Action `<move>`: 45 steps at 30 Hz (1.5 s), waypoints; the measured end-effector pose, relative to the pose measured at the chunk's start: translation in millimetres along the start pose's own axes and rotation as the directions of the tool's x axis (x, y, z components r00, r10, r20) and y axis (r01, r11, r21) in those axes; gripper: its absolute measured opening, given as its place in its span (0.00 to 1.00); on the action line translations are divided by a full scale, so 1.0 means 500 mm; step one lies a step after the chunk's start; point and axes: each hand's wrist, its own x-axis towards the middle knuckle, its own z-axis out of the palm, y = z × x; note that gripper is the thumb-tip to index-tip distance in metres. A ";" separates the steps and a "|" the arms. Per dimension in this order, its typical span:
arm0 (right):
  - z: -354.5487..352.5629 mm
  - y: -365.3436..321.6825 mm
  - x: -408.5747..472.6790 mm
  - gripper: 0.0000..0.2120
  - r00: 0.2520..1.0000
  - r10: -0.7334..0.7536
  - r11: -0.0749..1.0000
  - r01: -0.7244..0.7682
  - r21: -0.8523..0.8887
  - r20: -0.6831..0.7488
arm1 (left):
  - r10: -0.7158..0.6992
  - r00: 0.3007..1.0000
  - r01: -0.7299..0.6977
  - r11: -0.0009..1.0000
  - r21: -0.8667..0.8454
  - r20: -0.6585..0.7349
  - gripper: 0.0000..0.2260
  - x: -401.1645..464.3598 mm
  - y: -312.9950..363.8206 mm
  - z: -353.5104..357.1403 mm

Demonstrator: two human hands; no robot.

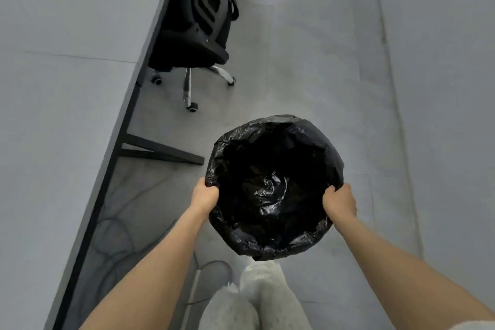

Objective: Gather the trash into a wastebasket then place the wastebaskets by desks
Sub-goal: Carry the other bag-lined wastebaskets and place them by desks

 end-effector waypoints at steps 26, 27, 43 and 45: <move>0.505 -0.118 0.425 0.27 0.936 -0.070 0.992 0.028 0.126 0.345 | -0.083 0.966 0.145 0.958 0.247 -0.243 0.32 0.646 -0.048 0.115; 0.491 -0.116 0.411 0.26 0.932 -0.047 0.996 0.017 0.087 0.359 | -0.051 0.976 0.118 0.943 0.311 -0.214 0.31 0.618 -0.031 0.127; -0.305 -0.173 0.034 0.18 0.964 -0.253 0.942 0.225 0.250 0.086 | 0.552 0.680 -0.725 0.405 0.557 0.484 0.21 -0.130 0.506 0.194; -0.386 -0.095 -0.020 0.17 0.973 -0.232 0.923 0.220 0.316 0.000 | 0.560 0.601 -0.793 0.331 0.511 0.570 0.21 -0.245 0.513 0.248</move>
